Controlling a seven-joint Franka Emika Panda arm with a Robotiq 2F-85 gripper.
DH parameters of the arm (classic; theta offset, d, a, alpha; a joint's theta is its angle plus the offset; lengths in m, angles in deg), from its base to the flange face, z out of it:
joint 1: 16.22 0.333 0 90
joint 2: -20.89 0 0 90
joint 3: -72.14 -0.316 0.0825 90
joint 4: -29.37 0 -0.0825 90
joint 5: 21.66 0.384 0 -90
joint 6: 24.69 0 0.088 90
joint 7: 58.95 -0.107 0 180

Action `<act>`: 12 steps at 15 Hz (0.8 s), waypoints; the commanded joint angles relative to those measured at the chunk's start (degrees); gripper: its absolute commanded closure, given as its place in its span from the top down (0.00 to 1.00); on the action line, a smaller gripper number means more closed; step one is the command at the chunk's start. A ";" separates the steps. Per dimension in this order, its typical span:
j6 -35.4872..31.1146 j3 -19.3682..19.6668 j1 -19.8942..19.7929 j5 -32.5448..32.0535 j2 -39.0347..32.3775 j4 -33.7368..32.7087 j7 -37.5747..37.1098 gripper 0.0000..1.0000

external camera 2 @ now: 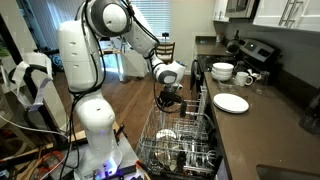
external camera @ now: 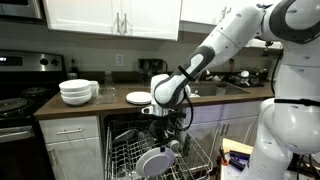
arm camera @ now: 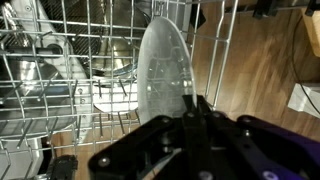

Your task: Pick up one plate and put it into the dishwasher.

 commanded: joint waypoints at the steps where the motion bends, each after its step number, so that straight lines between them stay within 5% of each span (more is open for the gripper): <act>1: 0.92 -0.72 -2.32 0.07 -0.89 -0.50 1.86 0.04; 12: 0.31 -1.23 -5.29 -0.15 -5.94 -1.43 2.70 0.04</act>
